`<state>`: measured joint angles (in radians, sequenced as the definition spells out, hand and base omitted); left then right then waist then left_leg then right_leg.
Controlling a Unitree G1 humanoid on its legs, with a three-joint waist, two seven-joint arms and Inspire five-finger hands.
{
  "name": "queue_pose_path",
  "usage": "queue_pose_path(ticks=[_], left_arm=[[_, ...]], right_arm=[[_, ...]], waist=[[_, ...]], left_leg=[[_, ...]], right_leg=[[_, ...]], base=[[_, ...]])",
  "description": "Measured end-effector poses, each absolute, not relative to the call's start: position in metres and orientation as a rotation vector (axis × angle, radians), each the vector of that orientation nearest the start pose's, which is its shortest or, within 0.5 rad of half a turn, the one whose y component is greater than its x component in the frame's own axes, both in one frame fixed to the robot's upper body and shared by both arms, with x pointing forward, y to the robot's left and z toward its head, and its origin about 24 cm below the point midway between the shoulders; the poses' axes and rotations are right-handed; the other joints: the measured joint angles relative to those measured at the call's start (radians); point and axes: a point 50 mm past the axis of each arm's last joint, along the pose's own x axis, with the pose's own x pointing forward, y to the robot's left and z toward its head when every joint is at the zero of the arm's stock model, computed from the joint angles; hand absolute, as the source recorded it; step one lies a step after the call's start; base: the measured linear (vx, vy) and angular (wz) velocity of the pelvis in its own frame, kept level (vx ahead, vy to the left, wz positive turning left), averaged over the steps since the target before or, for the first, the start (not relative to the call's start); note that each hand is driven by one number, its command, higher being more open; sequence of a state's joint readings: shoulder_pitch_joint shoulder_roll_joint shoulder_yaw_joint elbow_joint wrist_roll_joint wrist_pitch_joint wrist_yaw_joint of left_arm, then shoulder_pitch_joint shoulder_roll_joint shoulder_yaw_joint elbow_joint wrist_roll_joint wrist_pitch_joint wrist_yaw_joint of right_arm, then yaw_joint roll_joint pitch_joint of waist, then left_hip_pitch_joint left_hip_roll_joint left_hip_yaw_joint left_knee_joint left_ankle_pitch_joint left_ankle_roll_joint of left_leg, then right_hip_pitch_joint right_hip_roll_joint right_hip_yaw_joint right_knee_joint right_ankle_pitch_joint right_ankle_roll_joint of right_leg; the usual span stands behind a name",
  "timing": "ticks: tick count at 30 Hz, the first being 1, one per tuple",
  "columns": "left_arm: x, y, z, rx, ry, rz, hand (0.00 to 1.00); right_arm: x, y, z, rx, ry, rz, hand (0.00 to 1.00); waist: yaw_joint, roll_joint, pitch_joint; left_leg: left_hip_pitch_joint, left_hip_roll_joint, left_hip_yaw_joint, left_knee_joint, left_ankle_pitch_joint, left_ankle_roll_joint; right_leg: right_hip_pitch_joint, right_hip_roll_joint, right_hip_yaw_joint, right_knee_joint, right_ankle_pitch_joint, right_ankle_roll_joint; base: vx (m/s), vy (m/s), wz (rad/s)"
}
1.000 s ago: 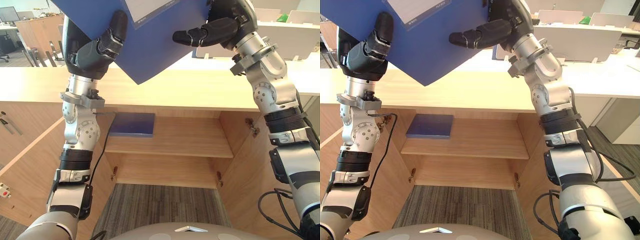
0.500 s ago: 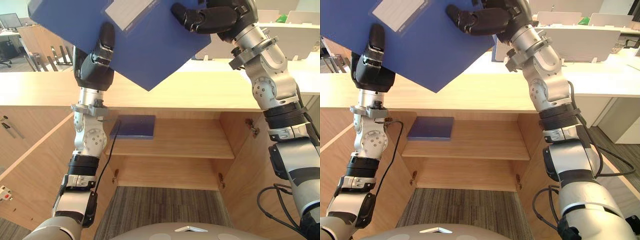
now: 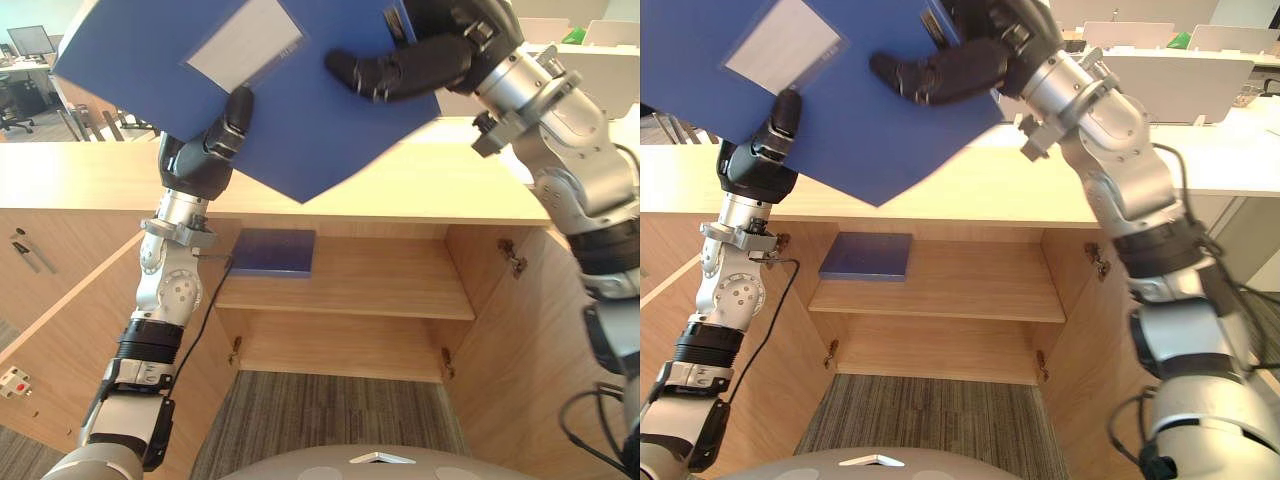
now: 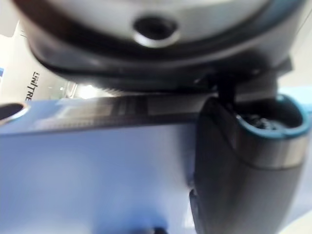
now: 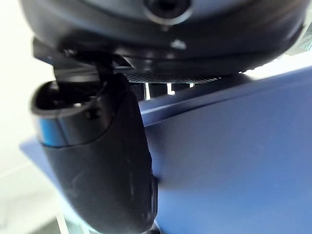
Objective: Walk over to the cabinet, pick up the folder, carry it to the office cabinet, place the folder inside the office cabinet, then close the office cabinet door
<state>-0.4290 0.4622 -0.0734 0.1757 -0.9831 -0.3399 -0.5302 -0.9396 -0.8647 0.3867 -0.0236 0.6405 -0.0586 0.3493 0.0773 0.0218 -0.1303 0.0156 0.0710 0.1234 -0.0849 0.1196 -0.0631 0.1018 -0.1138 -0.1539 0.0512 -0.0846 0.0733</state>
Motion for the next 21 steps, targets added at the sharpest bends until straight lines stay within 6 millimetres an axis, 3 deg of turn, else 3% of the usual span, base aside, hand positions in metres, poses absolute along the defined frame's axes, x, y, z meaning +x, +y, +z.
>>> queue_pose_path(ticks=[6,10,14,21], left_arm=[[0.312,0.194,0.159,-0.335,-0.496,-0.652,0.00],[0.313,0.192,0.154,-0.306,-0.451,-0.683,0.00],[0.312,0.193,0.152,-0.214,-0.403,-0.709,0.00],[0.308,0.199,0.138,-0.196,-0.347,-0.680,0.00]], right_arm=[[0.308,-0.153,0.265,-0.453,-0.475,0.776,0.00],[0.303,-0.162,0.253,-0.451,-0.405,0.783,0.00],[0.299,-0.171,0.224,-0.373,-0.290,0.789,0.00],[0.297,-0.166,0.194,-0.267,-0.219,0.795,0.00]], waist=[[-0.023,0.002,-0.003],[-0.022,-0.001,-0.004],[-0.022,-0.008,-0.006],[-0.024,-0.019,-0.005]], left_leg=[[0.001,0.004,0.012,0.000,0.002,-0.003],[-0.003,0.011,0.012,0.000,0.003,-0.005],[-0.006,0.014,0.013,0.000,0.005,-0.008],[-0.006,0.013,0.017,0.000,0.006,-0.008]], right_leg=[[-0.015,0.012,0.012,0.027,-0.010,-0.013],[-0.036,0.014,0.013,0.061,-0.028,-0.018],[-0.059,0.014,0.015,0.104,-0.049,-0.020],[-0.083,0.013,0.023,0.144,-0.067,-0.019]], base=[[-0.02,-0.005,-0.05],[-0.01,-0.007,-0.01],[0.00,0.000,0.00],[-0.01,-0.005,-0.02]])
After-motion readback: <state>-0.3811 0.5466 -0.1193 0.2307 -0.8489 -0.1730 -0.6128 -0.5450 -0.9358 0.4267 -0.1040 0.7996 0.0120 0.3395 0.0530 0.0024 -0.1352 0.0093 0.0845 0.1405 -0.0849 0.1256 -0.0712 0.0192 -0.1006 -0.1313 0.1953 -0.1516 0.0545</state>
